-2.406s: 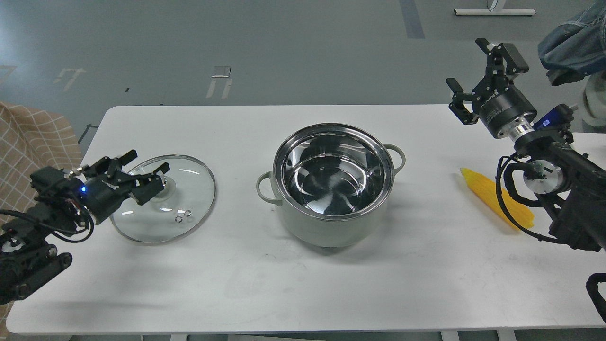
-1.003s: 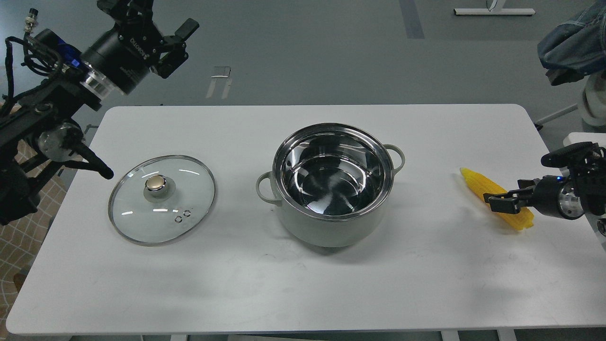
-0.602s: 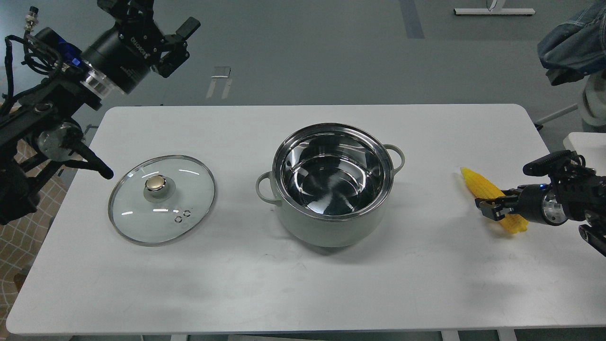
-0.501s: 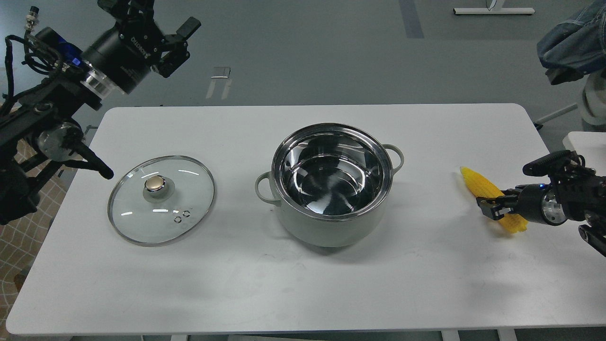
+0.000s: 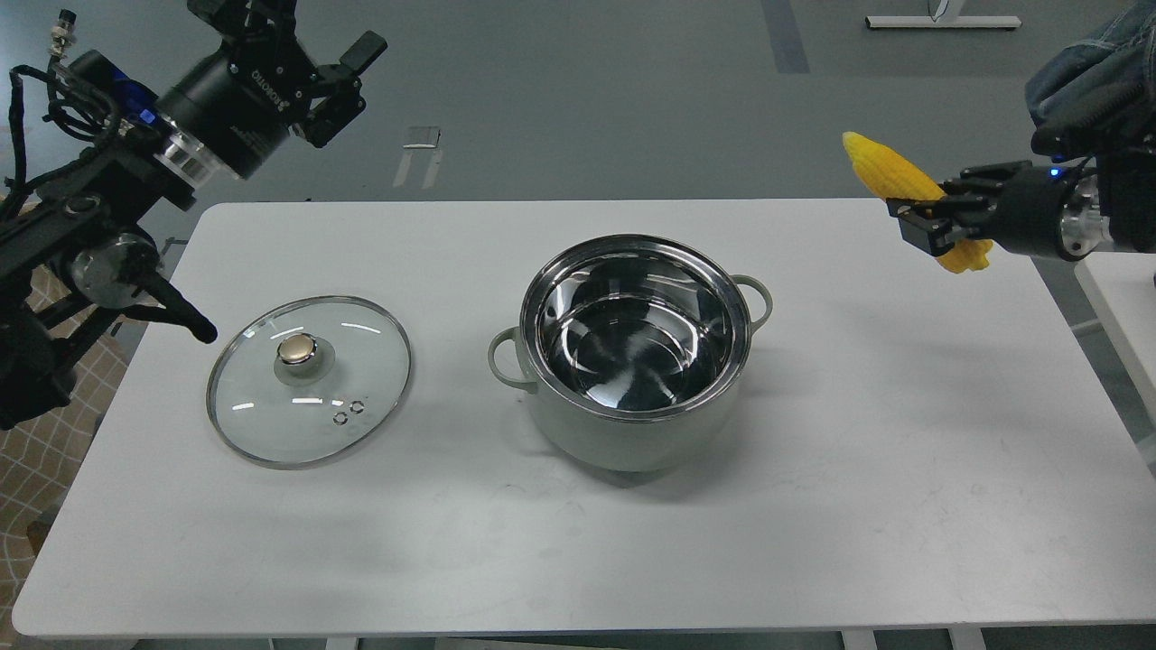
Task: Open pot and put corn in
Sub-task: 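Lift the corn cob and carry it over the pot, then lower the corn cob into the pot and open the right gripper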
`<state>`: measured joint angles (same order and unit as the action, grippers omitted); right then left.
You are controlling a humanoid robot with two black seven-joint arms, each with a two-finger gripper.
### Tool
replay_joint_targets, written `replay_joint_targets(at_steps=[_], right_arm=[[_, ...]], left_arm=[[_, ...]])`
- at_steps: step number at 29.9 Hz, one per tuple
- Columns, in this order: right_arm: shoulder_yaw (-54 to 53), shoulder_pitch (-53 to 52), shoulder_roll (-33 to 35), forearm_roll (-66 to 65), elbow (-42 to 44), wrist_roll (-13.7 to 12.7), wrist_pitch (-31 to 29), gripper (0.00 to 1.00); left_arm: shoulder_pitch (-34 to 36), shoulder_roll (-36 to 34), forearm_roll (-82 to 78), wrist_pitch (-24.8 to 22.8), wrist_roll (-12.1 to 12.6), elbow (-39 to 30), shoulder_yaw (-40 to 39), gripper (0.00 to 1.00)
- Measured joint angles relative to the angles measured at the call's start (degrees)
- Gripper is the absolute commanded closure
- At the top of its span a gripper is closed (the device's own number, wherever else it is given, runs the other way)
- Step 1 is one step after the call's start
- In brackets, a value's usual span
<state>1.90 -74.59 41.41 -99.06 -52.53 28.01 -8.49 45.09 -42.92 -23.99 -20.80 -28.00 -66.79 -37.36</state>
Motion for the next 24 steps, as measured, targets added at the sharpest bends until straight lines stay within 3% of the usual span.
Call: replay_joint_targets(at_steps=[4,15,24], right_arm=[[0.3,-5.5,-2.8,0.3,-2.9,0.0,-3.6,0.91],[5.3,-9.3,-21.1,0.9,-3.4,0.0,-8.6,0.90],[9.7,-5.8,-27.9,1.0,-0.5,0.0,-8.4,0.77]], left_arm=[[0.0,0.1,0.0,0.0,0.0,0.0,0.0,0.04],[0.0,0.2,0.3,0.0,0.0,0.0,-0.1,0.04],[-0.3,0.4,0.3,0.1,0.0,0.0,-1.0,0.04]])
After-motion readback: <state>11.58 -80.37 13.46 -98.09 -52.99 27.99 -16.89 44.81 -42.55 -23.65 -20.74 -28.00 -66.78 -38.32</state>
